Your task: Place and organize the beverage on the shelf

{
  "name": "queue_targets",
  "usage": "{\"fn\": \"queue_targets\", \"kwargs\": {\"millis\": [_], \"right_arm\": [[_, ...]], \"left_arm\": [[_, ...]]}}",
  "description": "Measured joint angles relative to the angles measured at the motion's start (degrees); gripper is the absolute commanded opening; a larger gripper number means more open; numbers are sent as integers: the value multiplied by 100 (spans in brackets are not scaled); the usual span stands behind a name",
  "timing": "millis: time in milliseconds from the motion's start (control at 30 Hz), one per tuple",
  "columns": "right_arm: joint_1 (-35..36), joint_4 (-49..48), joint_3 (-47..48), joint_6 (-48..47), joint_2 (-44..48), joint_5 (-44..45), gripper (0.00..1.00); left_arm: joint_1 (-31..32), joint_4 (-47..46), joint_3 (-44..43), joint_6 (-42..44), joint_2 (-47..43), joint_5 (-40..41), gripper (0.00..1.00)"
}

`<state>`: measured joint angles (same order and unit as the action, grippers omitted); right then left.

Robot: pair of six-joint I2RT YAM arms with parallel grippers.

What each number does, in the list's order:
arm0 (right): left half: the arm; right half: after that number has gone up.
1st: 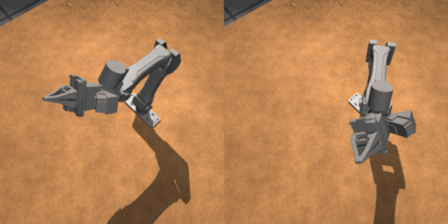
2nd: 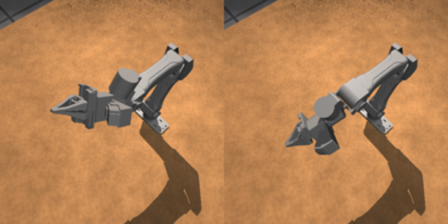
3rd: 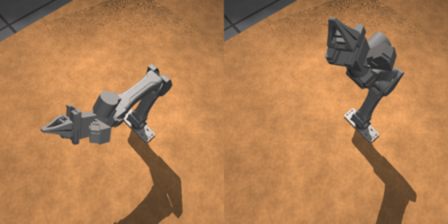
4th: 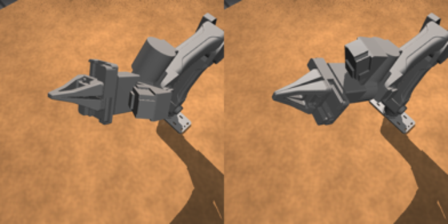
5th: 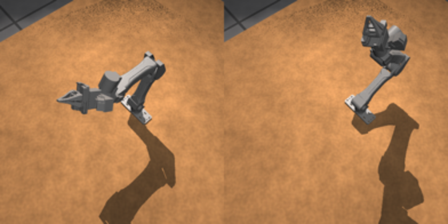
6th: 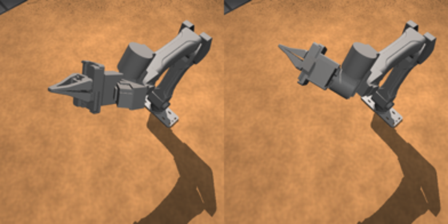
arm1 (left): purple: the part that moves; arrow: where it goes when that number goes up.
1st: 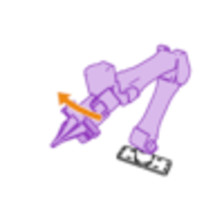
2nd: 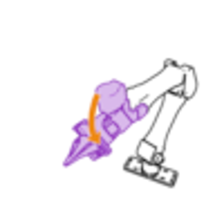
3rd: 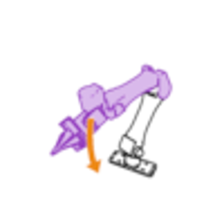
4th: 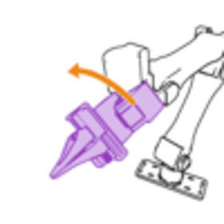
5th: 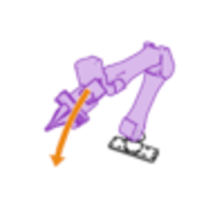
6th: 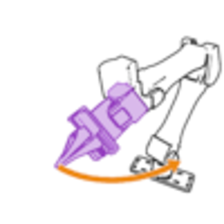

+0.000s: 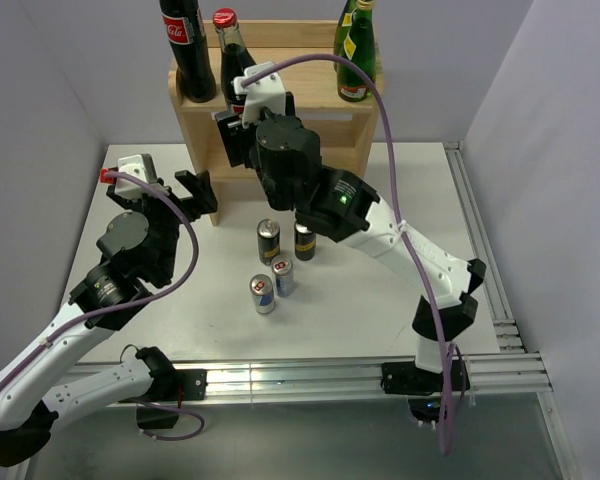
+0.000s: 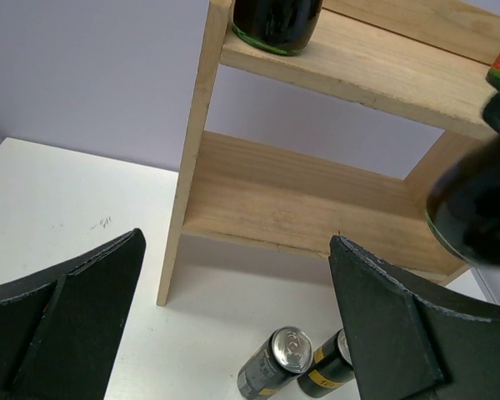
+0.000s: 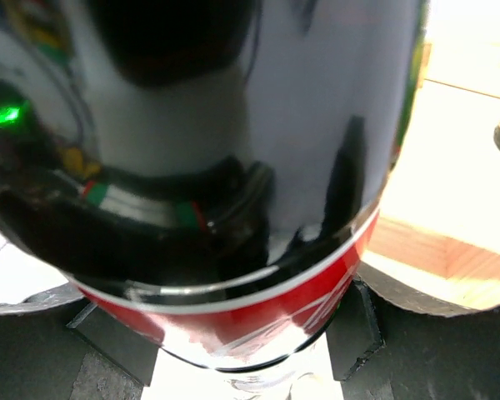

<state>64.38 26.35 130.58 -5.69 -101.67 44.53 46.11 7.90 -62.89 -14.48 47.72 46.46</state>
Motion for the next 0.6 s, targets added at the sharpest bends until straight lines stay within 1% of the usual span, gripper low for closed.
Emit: {"fn": "queue_targets", "kwargs": {"millis": [133, 300, 400, 500, 600], "right_arm": [[-321, 184, 238, -116, -286, -251, 0], [-605, 227, 269, -192, -352, -450, 0], [-699, 227, 448, -258, -374, -518, 0], [-704, 136, 621, -302, -374, -540, 0], [-699, -212, 640, -339, -356, -577, 0]], "left_arm": [[0, -39, 140, -4, -11, -2, 99], [0, -55, 225, -17, 20, -4, 99], [0, -114, 258, -28, 52, -7, 99], [2, -122, 275, -28, 101, -9, 99], [2, -122, 280, -31, 136, -11, 99]]}}
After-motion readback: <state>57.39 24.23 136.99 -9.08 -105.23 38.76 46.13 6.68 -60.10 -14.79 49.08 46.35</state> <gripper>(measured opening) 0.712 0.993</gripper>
